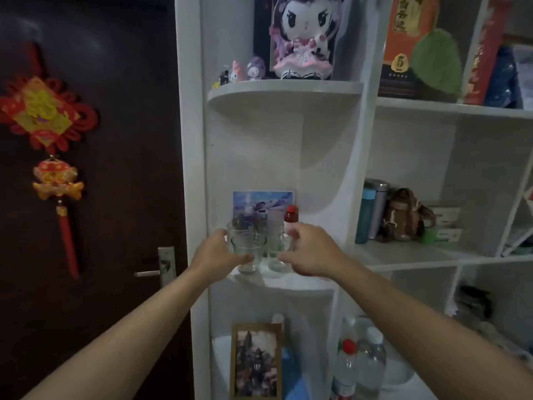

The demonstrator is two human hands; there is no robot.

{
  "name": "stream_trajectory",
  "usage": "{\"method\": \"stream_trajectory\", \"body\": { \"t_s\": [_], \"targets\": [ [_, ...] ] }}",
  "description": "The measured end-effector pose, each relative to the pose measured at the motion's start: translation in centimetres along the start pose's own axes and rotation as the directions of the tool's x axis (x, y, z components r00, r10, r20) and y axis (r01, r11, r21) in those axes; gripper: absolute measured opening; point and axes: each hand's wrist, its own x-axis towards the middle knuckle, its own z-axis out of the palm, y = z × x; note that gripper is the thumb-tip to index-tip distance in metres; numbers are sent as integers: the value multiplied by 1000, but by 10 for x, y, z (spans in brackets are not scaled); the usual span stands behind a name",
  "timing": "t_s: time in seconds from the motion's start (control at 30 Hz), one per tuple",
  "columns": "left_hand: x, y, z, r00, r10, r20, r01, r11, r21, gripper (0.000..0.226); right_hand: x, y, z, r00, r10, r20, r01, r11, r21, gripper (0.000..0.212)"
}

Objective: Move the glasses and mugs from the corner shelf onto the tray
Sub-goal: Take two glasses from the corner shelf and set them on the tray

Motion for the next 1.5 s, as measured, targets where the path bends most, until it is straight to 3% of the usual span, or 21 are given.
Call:
{"method": "stream_trajectory", "body": {
  "t_s": [0.2, 0.37, 0.57, 0.7, 0.87, 1.0, 1.4, 1.5],
  "targets": [
    [25, 0, 16, 999, -34, -30, 34, 999, -7, 87, 33, 10, 7, 999, 49, -1, -48, 985, -166, 77],
    [35, -6, 22, 996, -43, -74, 42, 999, -19, 96, 51, 13, 9, 996, 82, 44, -69, 971, -227, 61],
    [41, -6, 24, 997, -42, -71, 41, 999, -9, 102, 61, 10, 10, 986, 155, 57, -144, 977, -160, 50],
    [44, -7, 25, 998, -52, -35, 52, 999, -15, 106, 67, 11, 15, 983, 176, 42, -168, 974, -153, 55],
    [44, -6, 26, 998, -48, -50, 46, 999, -25, 97, 71, 12, 17, 979, 201, 19, -198, 976, -93, 61],
    [44, -9, 18, 996, 1, -93, -3, 1000, -21, 90, 70, 8, 13, 984, 179, -26, -180, 979, -91, 51],
    [8, -18, -10, 997, 30, -76, -48, 969, -244, 85, 8, -16, -7, 992, 123, 16, -124, 979, 164, 46],
    [-4, -18, -9, 998, 39, -41, -49, 956, -289, 101, -16, -21, -17, 989, 139, 41, -145, 969, 199, 54]
  ]
}}
